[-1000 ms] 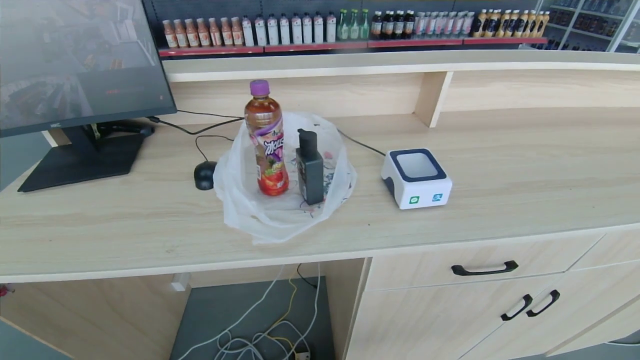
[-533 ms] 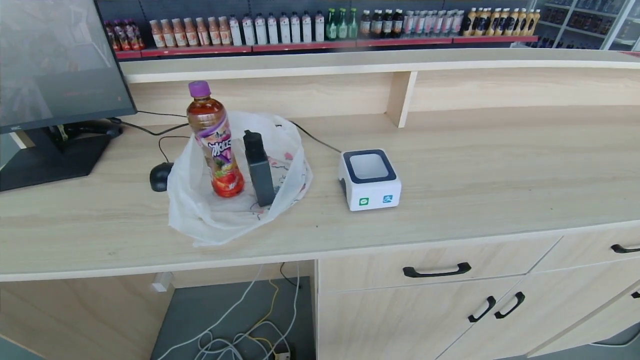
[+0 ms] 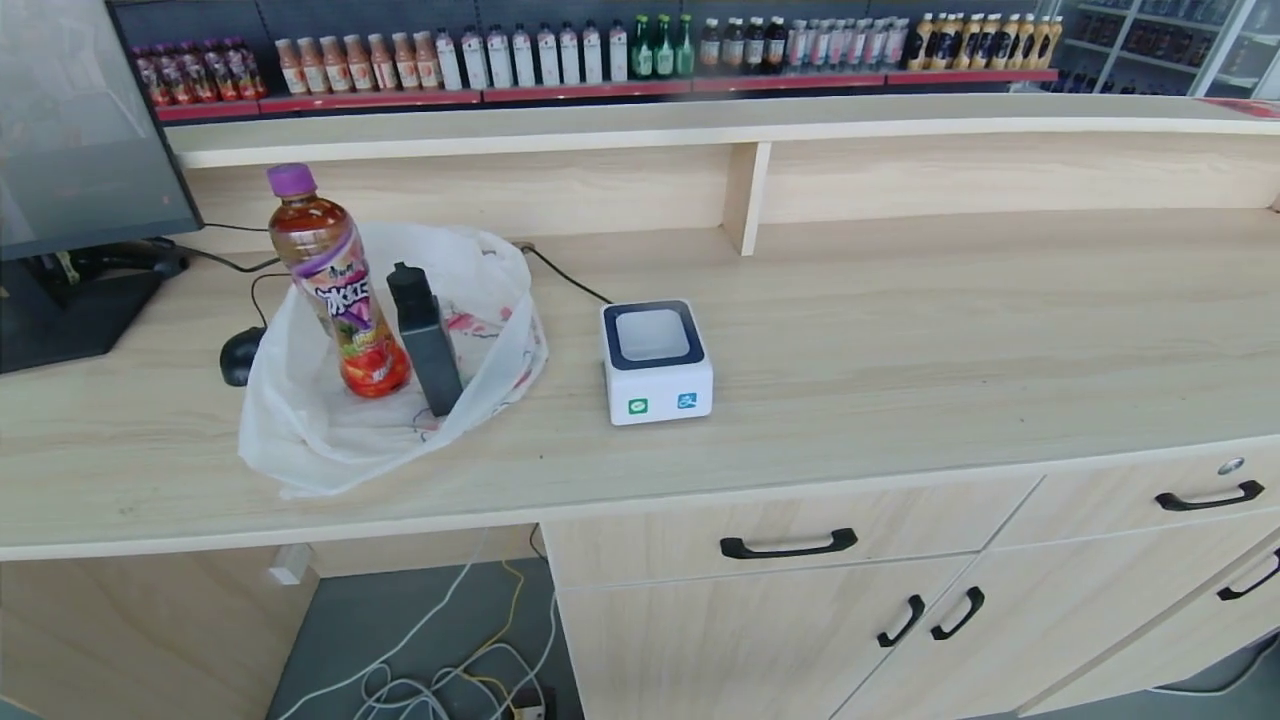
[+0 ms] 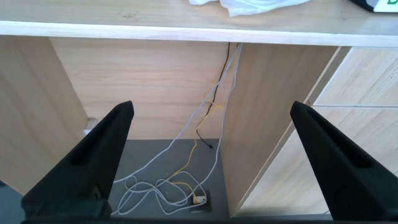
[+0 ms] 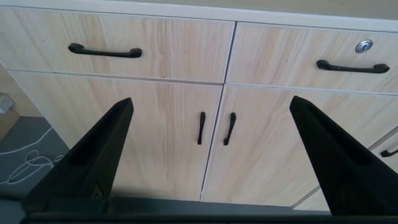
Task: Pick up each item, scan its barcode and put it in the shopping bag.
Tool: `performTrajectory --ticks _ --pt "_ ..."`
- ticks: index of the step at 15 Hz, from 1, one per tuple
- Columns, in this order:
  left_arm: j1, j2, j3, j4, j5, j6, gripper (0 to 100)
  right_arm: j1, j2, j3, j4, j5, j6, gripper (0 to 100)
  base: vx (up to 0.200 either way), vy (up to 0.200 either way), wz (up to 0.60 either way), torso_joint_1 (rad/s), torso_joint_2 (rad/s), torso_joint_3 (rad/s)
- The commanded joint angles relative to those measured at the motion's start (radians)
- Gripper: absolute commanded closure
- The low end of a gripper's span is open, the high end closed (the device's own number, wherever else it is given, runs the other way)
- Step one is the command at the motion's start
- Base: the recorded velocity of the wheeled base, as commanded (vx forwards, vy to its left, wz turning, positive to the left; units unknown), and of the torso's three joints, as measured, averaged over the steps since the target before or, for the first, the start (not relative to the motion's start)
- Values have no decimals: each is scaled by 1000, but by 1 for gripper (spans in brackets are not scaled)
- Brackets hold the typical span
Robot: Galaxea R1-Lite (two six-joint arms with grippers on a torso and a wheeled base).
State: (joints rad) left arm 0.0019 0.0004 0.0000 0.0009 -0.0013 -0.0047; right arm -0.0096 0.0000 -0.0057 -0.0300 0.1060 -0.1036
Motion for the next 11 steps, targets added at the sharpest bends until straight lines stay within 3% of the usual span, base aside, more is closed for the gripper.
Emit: performTrajectory --ticks 1,11 --pt "1 0 0 -1 0 -1 0 0 0 0 1 0 -1 0 0 0 0 0 0 0" --pt "3 0 0 -1 0 -1 0 0 0 0 1 -8 -4 0 0 0 0 0 0 0"
